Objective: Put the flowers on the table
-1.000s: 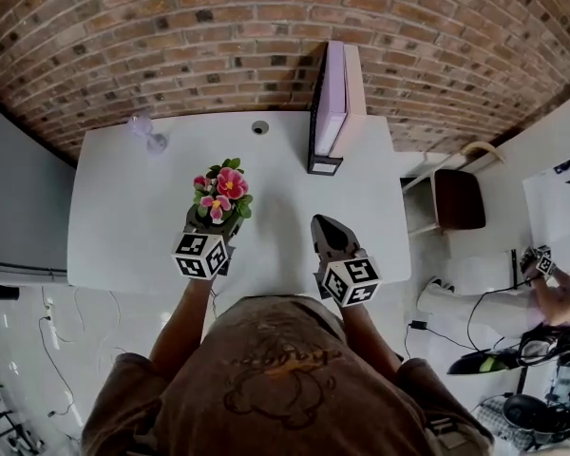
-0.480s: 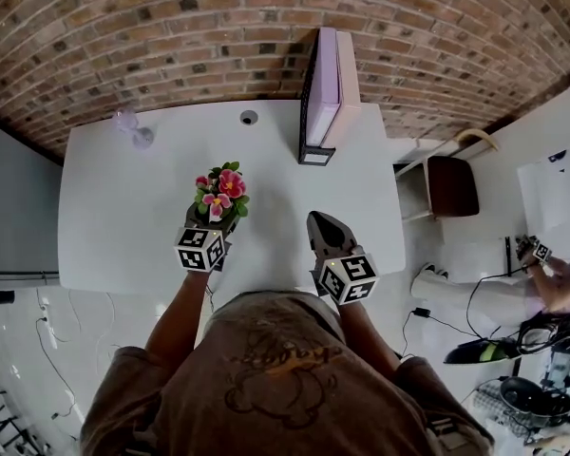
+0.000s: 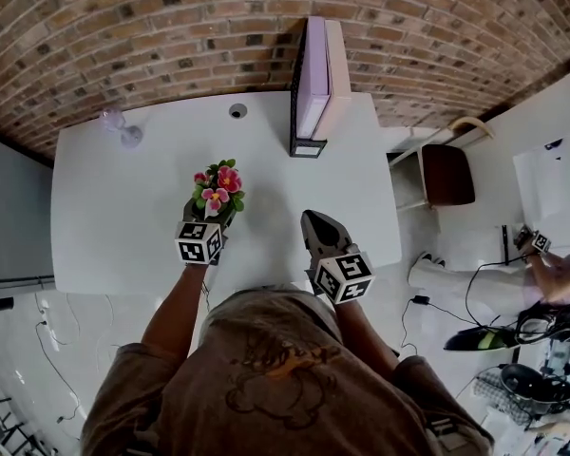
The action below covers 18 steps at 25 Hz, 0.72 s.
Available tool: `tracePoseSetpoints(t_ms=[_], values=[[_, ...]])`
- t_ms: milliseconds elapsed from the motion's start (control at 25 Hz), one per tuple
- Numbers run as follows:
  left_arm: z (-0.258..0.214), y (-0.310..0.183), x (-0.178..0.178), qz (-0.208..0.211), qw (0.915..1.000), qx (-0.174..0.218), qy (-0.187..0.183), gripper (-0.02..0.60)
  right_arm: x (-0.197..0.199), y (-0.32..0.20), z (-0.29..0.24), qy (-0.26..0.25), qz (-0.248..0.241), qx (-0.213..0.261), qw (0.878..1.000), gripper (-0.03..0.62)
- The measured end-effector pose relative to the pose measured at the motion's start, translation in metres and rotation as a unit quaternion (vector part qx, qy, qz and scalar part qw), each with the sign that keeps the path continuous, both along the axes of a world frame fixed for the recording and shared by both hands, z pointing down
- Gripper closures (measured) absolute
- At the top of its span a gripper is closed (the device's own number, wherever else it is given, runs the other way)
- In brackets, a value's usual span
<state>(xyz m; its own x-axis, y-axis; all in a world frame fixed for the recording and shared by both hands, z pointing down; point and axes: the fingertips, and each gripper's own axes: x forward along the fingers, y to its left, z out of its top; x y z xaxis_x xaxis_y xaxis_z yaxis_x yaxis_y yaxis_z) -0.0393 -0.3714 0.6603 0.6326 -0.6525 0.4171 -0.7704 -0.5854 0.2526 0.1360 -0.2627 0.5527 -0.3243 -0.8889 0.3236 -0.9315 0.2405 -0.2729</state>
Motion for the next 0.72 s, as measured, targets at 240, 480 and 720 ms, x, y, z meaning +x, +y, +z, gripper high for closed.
tracePoseSetpoints(t_ms=[240,480,720], values=[[0.019,0.003,0.003,0.000,0.9996,-0.006,-0.027,0.233,0.006,0.003,0.001,0.002,0.007,-0.003,1.000,0.589],[0.028,0.005,0.007,0.007,0.9992,-0.012,-0.037,0.233,0.008,0.007,0.004,0.003,0.010,-0.007,1.000,0.589],[0.035,0.003,0.011,0.010,0.9988,-0.019,-0.043,0.233,0.011,0.009,0.005,0.005,0.012,-0.011,1.000,0.589]])
